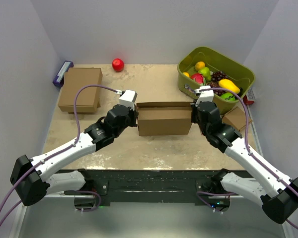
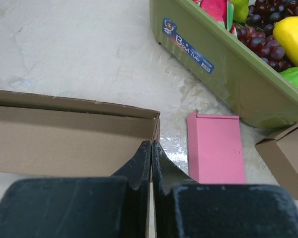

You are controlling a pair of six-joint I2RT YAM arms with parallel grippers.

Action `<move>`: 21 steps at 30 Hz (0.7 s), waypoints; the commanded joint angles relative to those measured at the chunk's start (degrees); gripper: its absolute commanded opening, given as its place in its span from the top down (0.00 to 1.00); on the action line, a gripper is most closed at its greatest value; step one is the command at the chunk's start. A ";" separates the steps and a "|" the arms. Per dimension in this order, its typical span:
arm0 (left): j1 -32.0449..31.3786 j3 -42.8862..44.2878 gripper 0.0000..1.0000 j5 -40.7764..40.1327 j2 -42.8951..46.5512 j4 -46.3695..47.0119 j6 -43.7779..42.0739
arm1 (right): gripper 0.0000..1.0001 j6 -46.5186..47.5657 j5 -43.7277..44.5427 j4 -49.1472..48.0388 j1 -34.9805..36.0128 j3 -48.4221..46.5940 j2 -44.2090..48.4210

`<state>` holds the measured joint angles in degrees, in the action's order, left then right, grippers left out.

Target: Fold the paper box

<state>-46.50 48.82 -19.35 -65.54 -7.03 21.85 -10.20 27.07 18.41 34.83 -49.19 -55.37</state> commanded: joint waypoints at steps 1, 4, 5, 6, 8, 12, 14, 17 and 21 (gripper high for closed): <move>-0.52 -2.94 1.00 3.45 -0.91 -3.34 -0.66 | 1.00 -5.96 -1.58 6.01 0.94 1.03 -3.51; -0.43 -3.55 1.00 2.13 -1.00 -3.43 -1.02 | 1.00 -9.30 -0.71 9.70 1.03 -0.55 -5.61; -0.35 -3.55 1.00 1.95 -1.00 -3.69 -1.19 | 1.00 -10.10 -0.53 11.62 1.12 -0.82 -6.06; -0.35 -3.90 1.00 1.69 -1.08 -3.61 -1.28 | 1.00 -11.06 -0.44 12.43 1.12 -1.17 -6.32; -0.08 -4.08 1.00 0.99 -1.17 -3.70 -1.89 | 1.00 -13.61 0.17 14.79 1.29 -1.35 -6.76; 0.27 -4.60 1.00 0.90 -1.26 -3.17 -4.70 | 1.00 -16.69 -0.53 17.26 1.56 -0.65 -7.73; 0.36 -4.78 1.00 1.77 -1.35 -2.29 -5.58 | 1.00 -18.54 0.17 19.02 1.82 -0.21 -8.35; 0.36 -5.22 1.00 2.83 -1.43 -1.42 -7.69 | 1.00 -20.56 1.84 20.78 2.08 0.06 -7.74; 0.36 -6.01 1.00 3.71 -0.73 -0.80 -9.10 | 0.94 -20.65 2.20 21.05 2.08 -0.82 -4.66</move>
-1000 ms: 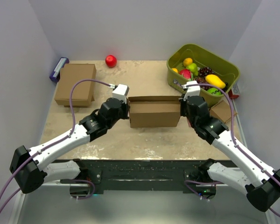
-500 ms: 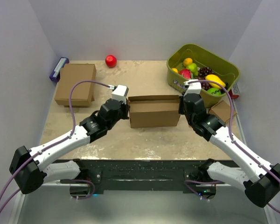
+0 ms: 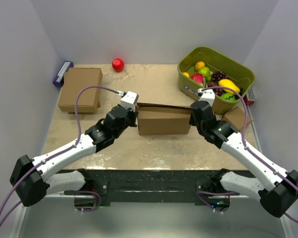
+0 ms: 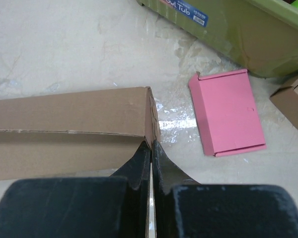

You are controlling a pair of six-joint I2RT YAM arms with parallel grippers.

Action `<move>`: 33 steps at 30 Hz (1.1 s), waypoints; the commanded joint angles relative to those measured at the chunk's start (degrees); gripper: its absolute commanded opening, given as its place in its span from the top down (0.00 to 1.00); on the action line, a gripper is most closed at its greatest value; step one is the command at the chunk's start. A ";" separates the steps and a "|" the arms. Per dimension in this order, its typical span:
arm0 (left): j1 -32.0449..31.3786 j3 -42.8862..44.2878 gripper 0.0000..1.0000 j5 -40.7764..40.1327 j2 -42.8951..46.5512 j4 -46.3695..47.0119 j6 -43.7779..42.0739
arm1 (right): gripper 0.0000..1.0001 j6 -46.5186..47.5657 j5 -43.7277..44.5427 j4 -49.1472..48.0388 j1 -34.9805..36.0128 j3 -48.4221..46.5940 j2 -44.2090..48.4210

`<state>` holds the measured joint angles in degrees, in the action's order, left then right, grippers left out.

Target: Fold the paper box

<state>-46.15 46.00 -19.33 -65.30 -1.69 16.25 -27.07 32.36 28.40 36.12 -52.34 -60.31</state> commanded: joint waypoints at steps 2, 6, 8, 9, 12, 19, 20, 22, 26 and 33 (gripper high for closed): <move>0.01 -3.37 1.00 4.65 -0.88 -5.69 -3.51 | 0.87 -3.43 -3.79 10.01 0.79 1.63 1.60; 0.01 -3.37 1.00 5.01 -0.80 -5.95 -4.12 | 0.62 -3.34 -4.06 10.18 0.80 -1.09 4.49; 0.01 -3.37 1.00 5.53 -0.53 -5.87 -4.21 | 0.42 -2.99 -4.15 10.53 0.71 -2.50 6.08; 0.01 -3.37 1.00 5.71 -0.36 -5.86 -4.47 | 0.36 -2.90 -4.06 10.45 0.71 -2.94 6.78; 0.01 -3.28 1.00 6.15 -0.01 -5.78 -4.82 | 0.29 -0.98 -3.88 8.96 0.71 -3.65 9.42; 0.01 -2.76 1.00 6.50 -0.27 -6.57 -5.09 | 0.42 2.46 -5.37 4.82 0.79 -2.68 11.27; 0.01 -2.67 1.00 6.50 -0.36 -6.65 -5.00 | 0.46 2.20 -5.81 4.73 0.80 -2.34 11.62; -0.08 -2.58 1.00 6.41 -0.53 -6.83 -5.00 | 0.48 1.76 -6.08 5.43 0.71 -1.98 11.97; 0.01 -2.23 1.00 6.41 -0.97 -6.92 -4.74 | 0.53 0.26 -5.47 8.24 0.80 -1.72 13.20; 0.01 -1.96 1.00 6.50 -1.41 -7.10 -4.74 | 0.63 0.79 -5.11 8.42 0.71 -2.42 14.26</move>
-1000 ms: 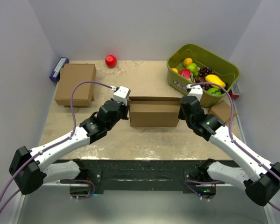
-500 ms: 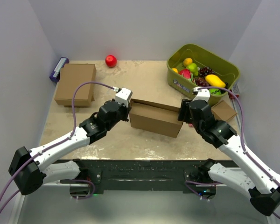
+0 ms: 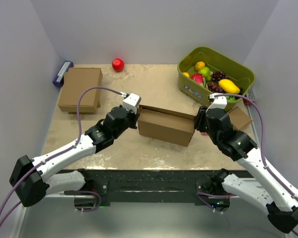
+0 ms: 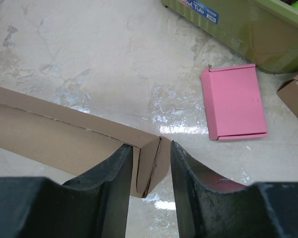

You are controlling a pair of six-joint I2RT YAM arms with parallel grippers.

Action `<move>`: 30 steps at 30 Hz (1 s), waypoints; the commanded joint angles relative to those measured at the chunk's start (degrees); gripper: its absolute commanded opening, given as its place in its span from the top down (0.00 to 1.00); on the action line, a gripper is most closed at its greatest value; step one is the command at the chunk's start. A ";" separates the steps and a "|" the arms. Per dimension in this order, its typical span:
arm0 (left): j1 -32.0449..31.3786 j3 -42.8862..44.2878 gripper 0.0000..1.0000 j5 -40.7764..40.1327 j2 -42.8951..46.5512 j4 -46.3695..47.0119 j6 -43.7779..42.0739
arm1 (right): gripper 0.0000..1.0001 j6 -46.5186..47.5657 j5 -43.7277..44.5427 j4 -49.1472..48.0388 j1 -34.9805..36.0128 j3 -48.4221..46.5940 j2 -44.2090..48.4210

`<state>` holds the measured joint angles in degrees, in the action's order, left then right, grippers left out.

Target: Fold the paper box

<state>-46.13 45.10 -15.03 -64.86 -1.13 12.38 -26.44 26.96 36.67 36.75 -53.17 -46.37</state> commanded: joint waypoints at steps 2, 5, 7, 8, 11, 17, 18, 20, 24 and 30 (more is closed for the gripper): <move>-0.01 -0.98 1.00 2.19 -1.85 -7.66 -0.87 | 0.65 0.51 0.02 -0.01 0.16 -1.94 -0.12; -0.01 -0.81 1.00 2.19 -1.85 -7.75 -0.87 | 0.72 0.42 -0.33 0.16 0.07 -2.20 -1.18; -0.01 -0.80 1.00 2.46 -1.85 -7.66 -0.69 | 0.79 0.33 -0.68 -0.01 0.07 -1.77 -1.09; -0.01 -0.80 1.00 2.72 -1.76 -7.66 -0.69 | 0.82 0.33 -0.68 -0.10 0.16 -1.50 -1.09; -0.01 -0.02 0.86 3.25 -1.50 -8.19 -0.34 | 0.95 0.16 -0.51 0.25 0.16 -1.15 -0.83; -0.01 1.92 0.47 4.56 1.22 -9.42 0.19 | 1.00 0.33 -0.42 0.69 0.16 -0.62 -0.65; -0.01 2.53 0.43 4.83 1.92 -9.51 0.36 | 1.00 0.33 -0.33 0.69 0.16 -0.45 -0.65; 0.16 3.06 0.36 6.23 2.54 -9.68 0.80 | 1.00 0.16 -0.24 0.69 0.16 -0.36 -0.65; 0.43 5.16 0.34 7.56 3.34 -10.03 1.59 | 1.00 0.07 -0.33 0.69 0.07 -0.10 -0.56; 0.69 7.28 0.37 5.89 3.69 -10.21 2.21 | 1.00 0.24 -0.07 0.87 0.07 -0.09 -0.65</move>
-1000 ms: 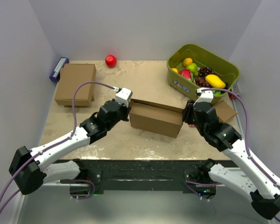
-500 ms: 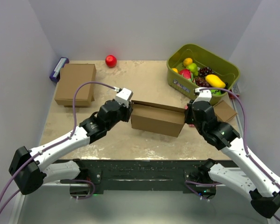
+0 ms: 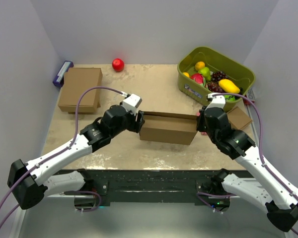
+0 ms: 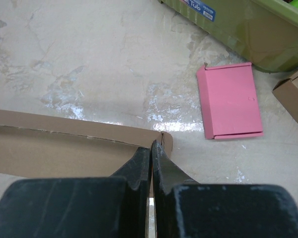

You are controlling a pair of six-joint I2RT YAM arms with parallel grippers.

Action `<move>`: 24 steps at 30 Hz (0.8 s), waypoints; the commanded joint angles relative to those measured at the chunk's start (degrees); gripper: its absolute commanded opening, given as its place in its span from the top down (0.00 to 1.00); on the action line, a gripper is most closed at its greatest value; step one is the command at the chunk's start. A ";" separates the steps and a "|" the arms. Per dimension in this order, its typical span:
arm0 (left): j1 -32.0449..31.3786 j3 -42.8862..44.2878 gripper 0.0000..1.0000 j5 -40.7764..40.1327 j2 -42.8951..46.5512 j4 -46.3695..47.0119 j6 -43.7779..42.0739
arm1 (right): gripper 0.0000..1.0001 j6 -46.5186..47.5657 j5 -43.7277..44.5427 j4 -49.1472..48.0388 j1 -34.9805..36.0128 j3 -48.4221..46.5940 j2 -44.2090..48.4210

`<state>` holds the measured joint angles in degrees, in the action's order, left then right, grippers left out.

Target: Fold the paper box

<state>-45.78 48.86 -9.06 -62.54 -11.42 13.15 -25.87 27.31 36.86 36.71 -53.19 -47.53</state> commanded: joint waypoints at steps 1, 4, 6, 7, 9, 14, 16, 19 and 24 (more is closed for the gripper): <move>0.34 3.78 0.38 -0.25 1.55 0.17 1.62 | 1.00 -0.41 -0.42 0.67 0.20 0.01 0.51; 0.43 4.40 0.41 -1.13 1.99 0.70 1.71 | 1.00 -0.32 -0.42 0.67 0.12 0.10 0.42; 0.51 4.75 0.42 -1.22 2.07 0.87 1.62 | 1.00 -0.32 -0.42 0.84 0.12 0.02 0.42; 0.43 4.84 0.44 -1.22 1.90 0.96 1.62 | 1.00 -0.32 -0.42 0.76 0.20 0.02 0.42; 0.52 5.10 0.46 -1.57 1.72 0.87 1.71 | 1.00 -0.24 -0.42 0.76 0.12 0.02 0.42; 0.60 4.93 0.55 -2.28 2.07 1.49 1.88 | 1.00 -0.23 -0.33 0.84 0.12 0.02 0.42; 0.60 4.75 0.60 -2.28 2.16 1.66 1.97 | 1.00 -0.23 -0.33 0.84 0.12 0.02 0.33; 0.52 4.23 0.68 -1.84 2.16 2.10 2.32 | 1.00 -0.15 -0.24 0.84 0.20 0.19 0.24; 0.60 2.29 0.84 -1.40 2.60 3.42 2.85 | 1.00 -0.23 -0.33 0.93 0.21 0.63 0.15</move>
<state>-45.65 51.66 -10.39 -61.63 -11.29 14.87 -25.85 27.38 36.86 36.73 -53.15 -47.55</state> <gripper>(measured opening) 0.214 0.018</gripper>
